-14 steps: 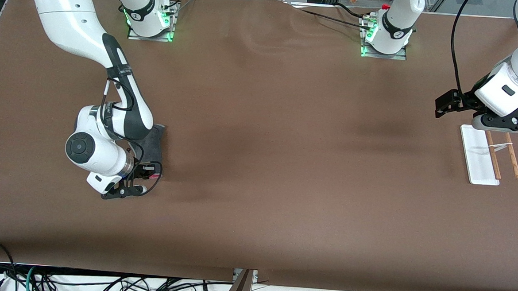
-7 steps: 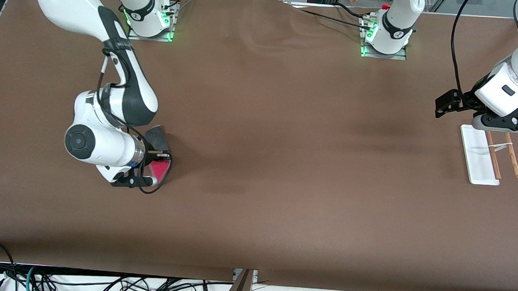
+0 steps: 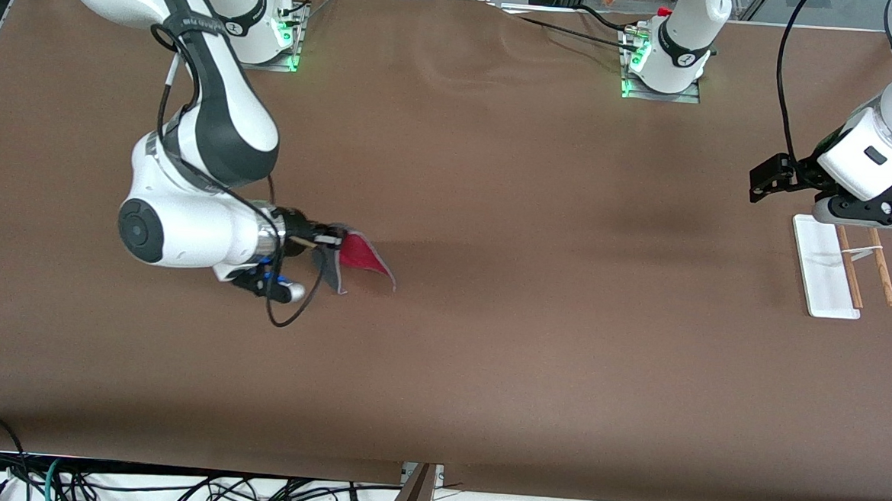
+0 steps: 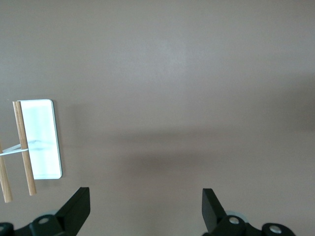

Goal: Pass towel and hang on rack
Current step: 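Lift the towel with the right gripper toward the table's middle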

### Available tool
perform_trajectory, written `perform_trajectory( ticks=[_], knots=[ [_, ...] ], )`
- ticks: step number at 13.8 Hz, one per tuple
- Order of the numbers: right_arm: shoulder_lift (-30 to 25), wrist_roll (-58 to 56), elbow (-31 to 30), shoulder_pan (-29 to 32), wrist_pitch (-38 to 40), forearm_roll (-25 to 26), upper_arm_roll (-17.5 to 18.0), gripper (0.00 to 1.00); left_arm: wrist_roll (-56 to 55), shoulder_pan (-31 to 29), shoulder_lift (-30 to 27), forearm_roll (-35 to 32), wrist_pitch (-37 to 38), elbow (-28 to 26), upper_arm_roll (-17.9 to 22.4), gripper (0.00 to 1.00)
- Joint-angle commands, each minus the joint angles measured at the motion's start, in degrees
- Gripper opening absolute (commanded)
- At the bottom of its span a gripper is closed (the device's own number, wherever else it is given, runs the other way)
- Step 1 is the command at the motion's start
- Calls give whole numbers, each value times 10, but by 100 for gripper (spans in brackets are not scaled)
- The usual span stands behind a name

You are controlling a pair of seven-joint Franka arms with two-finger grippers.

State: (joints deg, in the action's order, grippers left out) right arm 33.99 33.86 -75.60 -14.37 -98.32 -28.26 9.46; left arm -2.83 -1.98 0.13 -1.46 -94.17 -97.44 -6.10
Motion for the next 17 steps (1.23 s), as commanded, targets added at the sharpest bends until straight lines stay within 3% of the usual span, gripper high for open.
perform_trajectory(
  ticks=[1,7,10,14,17],
  knots=[
    [2,106,14,3,9,-68,41,0,21,0,0,14,17,2,-4,100],
    [2,286,51,-7,-54,-207,108,0,243,-2,14,88,91,2,-4,100],
    [2,357,60,-54,-129,-214,112,0,361,-16,28,179,93,-5,-3,100],
    [4,436,64,-113,-227,-215,111,0,523,-19,94,299,84,-5,-3,100],
    [4,448,65,-124,-244,-214,111,0,647,-19,132,356,56,-6,-3,100]
  ],
)
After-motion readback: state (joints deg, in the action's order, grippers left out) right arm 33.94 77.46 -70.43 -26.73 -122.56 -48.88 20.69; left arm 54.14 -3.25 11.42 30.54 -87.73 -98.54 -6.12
